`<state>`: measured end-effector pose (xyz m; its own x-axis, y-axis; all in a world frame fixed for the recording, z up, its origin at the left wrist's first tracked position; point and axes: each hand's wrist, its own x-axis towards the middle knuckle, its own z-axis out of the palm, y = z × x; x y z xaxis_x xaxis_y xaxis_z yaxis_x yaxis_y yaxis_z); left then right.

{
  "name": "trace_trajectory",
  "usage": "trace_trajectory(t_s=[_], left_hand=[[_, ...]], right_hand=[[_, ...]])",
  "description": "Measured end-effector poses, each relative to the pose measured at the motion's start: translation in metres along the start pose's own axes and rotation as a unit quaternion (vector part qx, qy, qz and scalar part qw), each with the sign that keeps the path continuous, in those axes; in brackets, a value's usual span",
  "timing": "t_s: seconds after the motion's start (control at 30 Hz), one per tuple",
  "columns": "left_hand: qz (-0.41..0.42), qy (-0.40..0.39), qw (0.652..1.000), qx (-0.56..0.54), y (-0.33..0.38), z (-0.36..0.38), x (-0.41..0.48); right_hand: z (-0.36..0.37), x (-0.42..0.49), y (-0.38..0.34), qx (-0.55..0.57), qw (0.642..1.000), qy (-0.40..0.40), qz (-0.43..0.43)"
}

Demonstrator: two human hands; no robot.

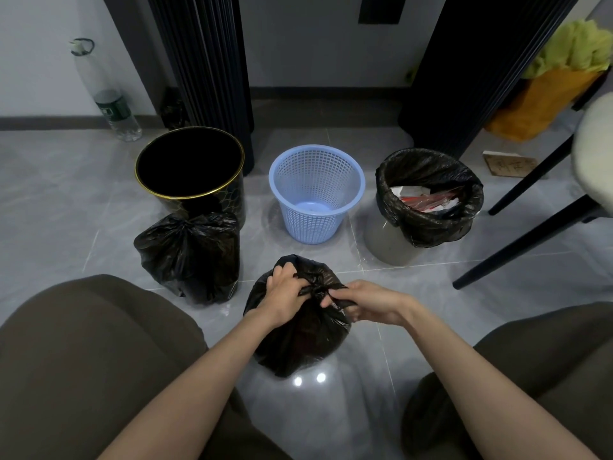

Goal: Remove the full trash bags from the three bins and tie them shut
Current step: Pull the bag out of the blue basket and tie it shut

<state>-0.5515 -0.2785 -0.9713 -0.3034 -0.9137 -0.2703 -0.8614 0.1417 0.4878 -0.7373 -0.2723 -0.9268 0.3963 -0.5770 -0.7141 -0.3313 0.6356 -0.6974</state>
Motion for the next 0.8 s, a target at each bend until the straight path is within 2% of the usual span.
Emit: trace_trajectory(t_s=[0.07, 0.1, 0.13, 0.17, 0.2, 0.23, 0.27, 0.33, 0.4, 0.43, 0.47, 0.5, 0.53, 0.57, 0.6, 0.63, 0.7, 0.77, 0.8], left_hand=[[0.007, -0.007, 1.0, -0.008, 0.003, 0.0, -0.001], [0.011, -0.007, 1.0, -0.009, 0.004, 0.0, -0.001], [0.013, -0.006, 1.0, -0.005, 0.005, 0.0, -0.001], [0.012, -0.004, 1.0, 0.001, 0.005, 0.0, 0.0], [0.009, -0.004, 1.0, 0.007, 0.006, 0.0, 0.001], [0.007, -0.005, 1.0, 0.011, 0.006, 0.0, 0.001], [0.006, -0.006, 1.0, 0.015, 0.005, 0.001, 0.001], [0.004, -0.005, 1.0, 0.019, 0.005, 0.004, 0.001], [0.002, -0.002, 1.0, 0.02, 0.005, 0.004, 0.001], [0.002, -0.002, 1.0, 0.022, 0.004, 0.004, 0.001], [0.002, -0.003, 1.0, 0.025, 0.004, 0.004, 0.001], [0.002, -0.005, 1.0, 0.029, 0.003, 0.004, 0.001], [0.0, -0.007, 0.999, 0.033, 0.002, 0.004, 0.002], [-0.003, -0.01, 0.999, 0.033, 0.002, 0.004, 0.002], [-0.005, -0.012, 0.999, 0.03, 0.001, 0.005, 0.002], [-0.006, -0.015, 1.0, 0.023, 0.001, 0.005, 0.002], [-0.002, -0.019, 1.0, 0.01, 0.002, 0.005, 0.002], [-0.001, -0.026, 1.0, 0.008, 0.004, 0.005, 0.002], [-0.001, -0.03, 1.0, 0.009, 0.005, 0.005, 0.002]], right_hand=[[0.002, 0.001, -0.004, 0.124, 0.991, -0.054, -0.013], [0.003, 0.004, -0.004, 0.181, 0.982, -0.048, -0.022], [0.003, 0.008, 0.0, 0.216, 0.976, -0.012, -0.031], [0.003, 0.011, 0.005, 0.2, 0.978, 0.044, -0.041], [0.003, 0.015, 0.011, 0.121, 0.985, 0.108, -0.052], [0.005, 0.016, 0.015, -0.014, 0.985, 0.164, -0.058], [0.006, 0.016, 0.019, -0.17, 0.963, 0.198, -0.061], [0.009, 0.016, 0.024, -0.415, 0.875, 0.243, -0.051], [0.013, 0.015, 0.024, -0.538, 0.788, 0.291, -0.062], [0.013, 0.015, 0.023, -0.573, 0.761, 0.295, -0.074], [0.014, 0.015, 0.022, -0.578, 0.763, 0.28, -0.078], [0.014, 0.014, 0.021, -0.54, 0.797, 0.254, -0.087], [0.016, 0.014, 0.02, -0.448, 0.861, 0.221, -0.093], [0.018, 0.014, 0.018, -0.305, 0.93, 0.186, -0.09], [0.02, 0.016, 0.018, -0.144, 0.972, 0.164, -0.084], [0.022, 0.018, 0.018, -0.001, 0.986, 0.151, -0.073], [0.027, 0.022, 0.02, 0.207, 0.967, 0.139, -0.053], [0.032, 0.026, 0.026, 0.3, 0.941, 0.148, -0.043], [0.035, 0.026, 0.028, 0.293, 0.94, 0.172, -0.04]])
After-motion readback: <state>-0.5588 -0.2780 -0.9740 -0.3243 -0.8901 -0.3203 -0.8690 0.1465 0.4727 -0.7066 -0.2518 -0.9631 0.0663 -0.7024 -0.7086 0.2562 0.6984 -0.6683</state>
